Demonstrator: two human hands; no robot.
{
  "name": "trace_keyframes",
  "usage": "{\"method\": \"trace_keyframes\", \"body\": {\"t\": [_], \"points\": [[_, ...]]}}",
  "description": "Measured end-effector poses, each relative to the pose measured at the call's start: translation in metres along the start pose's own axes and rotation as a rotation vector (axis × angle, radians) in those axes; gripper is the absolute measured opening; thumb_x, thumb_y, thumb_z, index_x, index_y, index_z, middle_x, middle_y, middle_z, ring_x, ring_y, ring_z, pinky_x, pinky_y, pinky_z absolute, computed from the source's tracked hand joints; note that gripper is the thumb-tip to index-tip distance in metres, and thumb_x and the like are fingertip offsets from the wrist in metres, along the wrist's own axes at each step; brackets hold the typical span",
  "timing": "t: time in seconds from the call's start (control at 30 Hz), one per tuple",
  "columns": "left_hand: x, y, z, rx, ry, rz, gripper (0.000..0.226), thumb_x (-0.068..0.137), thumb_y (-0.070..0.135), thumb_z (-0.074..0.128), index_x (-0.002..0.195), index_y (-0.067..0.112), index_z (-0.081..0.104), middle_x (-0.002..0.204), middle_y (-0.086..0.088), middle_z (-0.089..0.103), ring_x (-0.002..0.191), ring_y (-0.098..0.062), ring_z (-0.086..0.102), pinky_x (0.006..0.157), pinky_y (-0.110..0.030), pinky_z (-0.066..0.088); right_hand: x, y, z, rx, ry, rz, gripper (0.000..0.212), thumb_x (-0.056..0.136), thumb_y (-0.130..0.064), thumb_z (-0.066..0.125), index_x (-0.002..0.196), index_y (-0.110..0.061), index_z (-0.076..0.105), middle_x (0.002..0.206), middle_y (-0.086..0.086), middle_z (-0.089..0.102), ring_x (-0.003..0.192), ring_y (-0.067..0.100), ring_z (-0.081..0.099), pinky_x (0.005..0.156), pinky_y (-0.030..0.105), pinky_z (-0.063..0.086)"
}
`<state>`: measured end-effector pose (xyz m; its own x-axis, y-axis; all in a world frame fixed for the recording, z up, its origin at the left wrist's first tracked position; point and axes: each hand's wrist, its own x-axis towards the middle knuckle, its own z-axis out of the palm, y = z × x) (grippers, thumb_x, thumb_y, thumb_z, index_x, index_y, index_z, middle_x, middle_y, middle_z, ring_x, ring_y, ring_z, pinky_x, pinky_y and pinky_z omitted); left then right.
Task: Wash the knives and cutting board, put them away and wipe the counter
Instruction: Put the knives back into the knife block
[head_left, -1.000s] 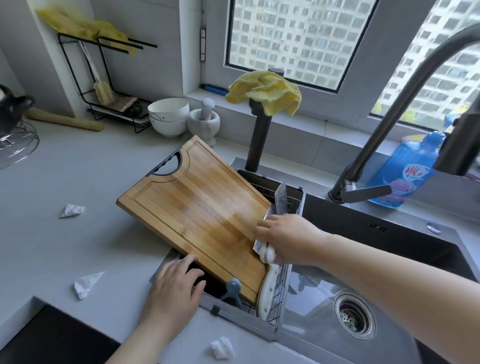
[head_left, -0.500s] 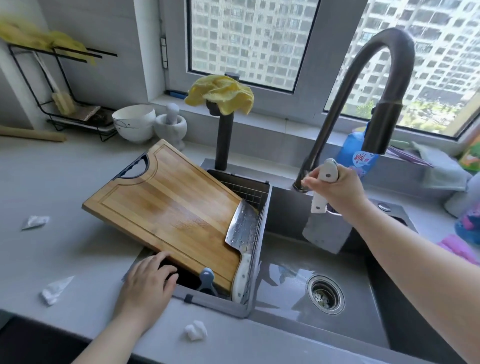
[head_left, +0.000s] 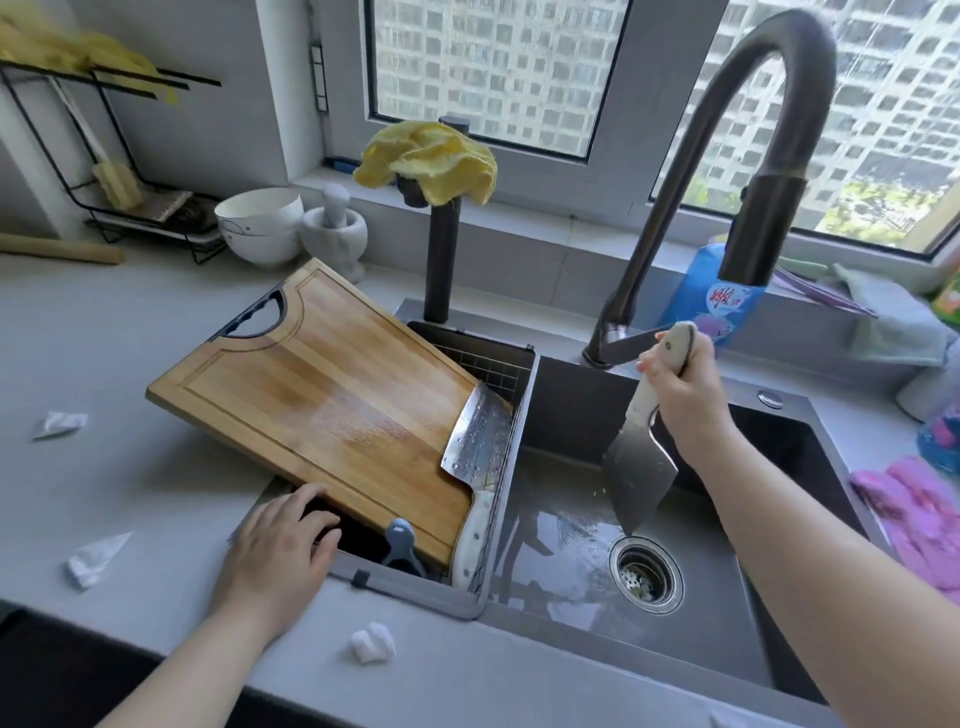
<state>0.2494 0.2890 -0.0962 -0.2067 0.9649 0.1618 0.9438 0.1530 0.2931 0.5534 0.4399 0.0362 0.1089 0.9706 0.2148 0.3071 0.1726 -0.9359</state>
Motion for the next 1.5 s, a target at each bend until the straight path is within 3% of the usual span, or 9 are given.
{"method": "trace_keyframes", "body": {"t": [0.07,0.43,0.53,0.63,0.77,1.0,1.17,1.33,1.5], "points": [[0.001,0.0,-0.002,0.01,0.005,0.022,0.039,0.076,0.035,0.039,0.081,0.013,0.072,0.102,-0.004,0.068,0.087,-0.029,0.066,0.077,-0.043,0.051,0.0,0.001,0.003,0.047,0.056,0.002,0.021,0.093,-0.003,0.047,0.093,-0.022,0.038,0.08,-0.006,0.037,0.071,0.005,0.039,0.068,0.016,0.038],[-0.002,0.003,-0.004,-0.002,-0.084,-0.016,0.059,0.078,0.041,0.025,0.105,0.012,0.068,0.112,-0.004,0.067,0.106,-0.026,0.061,0.093,-0.044,0.044,0.002,0.005,0.016,-0.138,-0.115,-0.032,0.021,0.093,-0.004,0.048,0.104,-0.014,0.034,0.076,-0.007,0.036,0.067,0.007,0.038,0.061,0.013,0.036],[-0.004,0.01,-0.009,-0.046,-0.081,-0.045,0.056,0.086,0.045,0.025,0.126,0.018,0.054,0.136,0.002,0.05,0.129,-0.018,0.041,0.11,-0.036,0.024,0.005,-0.015,0.019,-0.188,-0.103,-0.177,0.021,0.089,-0.002,0.053,0.1,-0.013,0.039,0.076,-0.01,0.038,0.067,0.005,0.04,0.057,0.003,0.041],[-0.002,0.011,-0.016,-0.086,-0.082,-0.082,0.044,0.096,0.034,0.036,0.139,0.026,0.032,0.148,0.011,0.029,0.139,-0.008,0.018,0.112,-0.023,0.01,0.006,-0.044,0.024,-0.158,-0.02,-0.268,0.027,0.085,0.004,0.054,0.075,-0.02,0.046,0.068,-0.006,0.042,0.061,0.005,0.041,0.051,0.002,0.04],[0.0,-0.009,-0.045,-0.193,0.043,-0.144,0.04,0.094,0.025,0.043,0.134,0.022,0.042,0.143,0.005,0.038,0.137,-0.01,0.025,0.109,-0.023,0.017,0.008,-0.091,0.029,0.077,-0.01,-0.232,0.033,0.079,0.002,0.054,0.067,-0.028,0.044,0.066,-0.004,0.042,0.06,0.008,0.04,0.057,0.021,0.038],[-0.014,-0.082,-0.123,-0.311,0.277,-0.215,0.026,0.087,0.011,0.056,0.112,0.008,0.063,0.117,-0.005,0.061,0.117,-0.023,0.051,0.094,-0.026,0.034,-0.012,-0.198,0.085,0.455,-0.061,-0.355,0.029,0.064,0.005,0.052,0.064,-0.024,0.048,0.052,-0.013,0.053,0.055,0.004,0.051,0.054,0.018,0.043],[-0.041,-0.163,-0.186,-0.327,0.413,-0.304,0.033,0.081,0.026,0.052,0.104,0.009,0.067,0.107,-0.003,0.065,0.106,-0.021,0.056,0.082,-0.019,0.032,-0.01,-0.251,0.173,0.72,-0.157,-0.316,0.021,0.087,0.007,0.046,0.099,-0.01,0.043,0.086,-0.01,0.059,0.056,-0.01,0.06,0.056,0.008,0.046],[-0.081,-0.263,-0.243,-0.326,0.56,-0.448,0.019,0.085,0.01,0.06,0.103,0.009,0.068,0.103,0.001,0.062,0.09,-0.009,0.053,0.078,-0.019,0.033,-0.062,-0.325,0.282,0.929,-0.348,-0.295,0.023,0.091,-0.001,0.039,0.078,-0.02,0.042,0.048,-0.017,0.057,0.049,-0.003,0.055,0.053,0.012,0.046],[-0.133,-0.354,-0.29,-0.243,0.677,-0.633,0.023,0.085,0.005,0.058,0.105,0.009,0.067,0.11,-0.005,0.063,0.093,-0.025,0.059,0.072,-0.022,0.034,-0.124,-0.375,0.389,1.062,-0.513,-0.176,0.026,0.089,-0.002,0.044,0.073,-0.021,0.04,0.045,-0.014,0.055,0.044,0.0,0.053,0.054,0.016,0.045]]}}
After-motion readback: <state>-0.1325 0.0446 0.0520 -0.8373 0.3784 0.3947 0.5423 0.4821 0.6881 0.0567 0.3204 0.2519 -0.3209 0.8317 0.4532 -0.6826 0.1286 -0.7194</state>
